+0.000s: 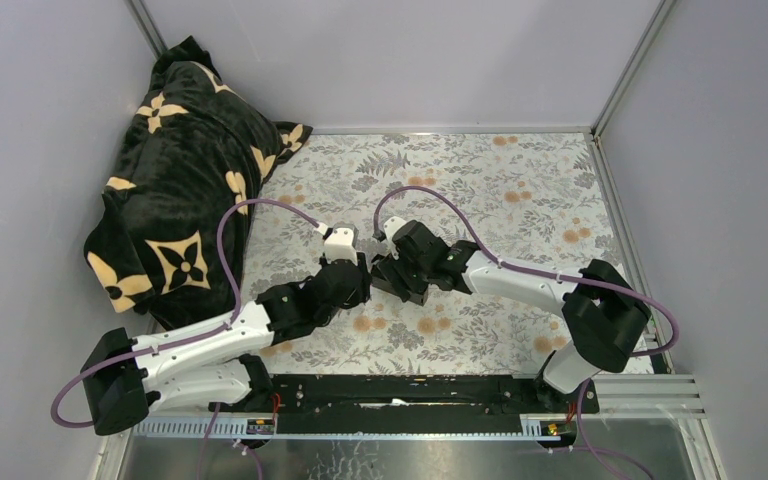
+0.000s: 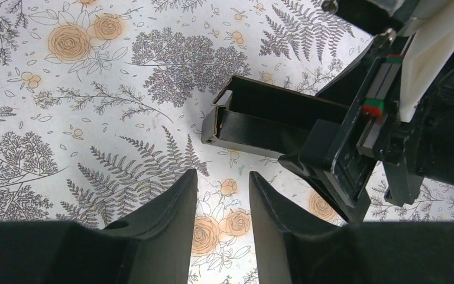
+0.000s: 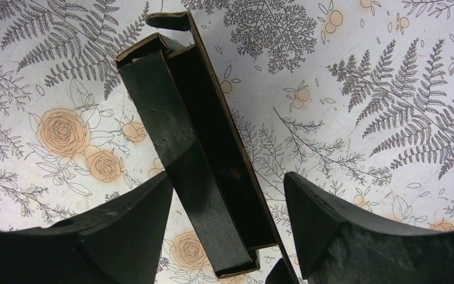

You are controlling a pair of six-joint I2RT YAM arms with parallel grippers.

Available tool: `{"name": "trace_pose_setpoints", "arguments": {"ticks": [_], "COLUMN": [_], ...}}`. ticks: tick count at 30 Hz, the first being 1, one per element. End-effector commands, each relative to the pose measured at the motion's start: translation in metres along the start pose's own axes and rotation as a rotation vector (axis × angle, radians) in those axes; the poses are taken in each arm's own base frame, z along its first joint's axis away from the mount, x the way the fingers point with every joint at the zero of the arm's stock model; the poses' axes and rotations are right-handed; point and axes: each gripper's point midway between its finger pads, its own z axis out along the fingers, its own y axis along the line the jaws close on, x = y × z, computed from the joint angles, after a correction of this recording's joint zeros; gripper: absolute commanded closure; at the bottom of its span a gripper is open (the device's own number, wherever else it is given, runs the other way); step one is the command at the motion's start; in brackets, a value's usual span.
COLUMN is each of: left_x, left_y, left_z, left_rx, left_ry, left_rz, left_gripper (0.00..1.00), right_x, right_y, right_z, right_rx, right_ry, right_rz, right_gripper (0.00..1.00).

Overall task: Fold the paper box
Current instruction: Close the paper box at the center of the board.

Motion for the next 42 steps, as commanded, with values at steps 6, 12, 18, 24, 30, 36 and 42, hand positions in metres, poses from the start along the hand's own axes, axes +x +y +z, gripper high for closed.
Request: {"name": "trace_pose_setpoints", "arguments": {"ticks": [6, 12, 18, 24, 30, 36, 42], "left_x": [0.001, -0.001, -0.001, -0.002, -0.011, -0.026, -0.040], "left_y": [0.006, 0.005, 0.005, 0.005, 0.007, 0.002, -0.003], "left_z": [0.001, 0.001, 0.002, 0.002, 0.002, -0.008, -0.026], "left_rx": [-0.030, -0.029, -0.032, -0.032, -0.048, 0.045, 0.160], "left_ry": [-0.015, -0.016, -0.014, -0.015, -0.030, -0.055, -0.097], "left_rz": [-0.007, -0.001, 0.002, 0.002, 0.015, -0.009, -0.047], "left_gripper": [0.57, 0.57, 0.57, 0.57, 0.55, 0.39, 0.31], "right_x": [-0.023, -0.019, -0.014, -0.015, -0.022, -0.027, -0.022], "right_y": [-0.004, -0.006, -0.008, -0.010, -0.003, 0.013, 0.038], "right_z": [-0.006, -0.004, -0.001, -0.004, -0.017, -0.042, -0.082], "right_rx": [0.032, 0.044, 0.056, 0.064, 0.015, -0.093, -0.260], "right_ry": [-0.092, -0.083, -0.069, -0.081, -0.102, -0.119, -0.141], "right_rz": [-0.016, -0.017, -0.018, -0.017, -0.049, -0.083, -0.088], "right_gripper": [0.40, 0.49, 0.57, 0.66, 0.71, 0.73, 0.74]}}
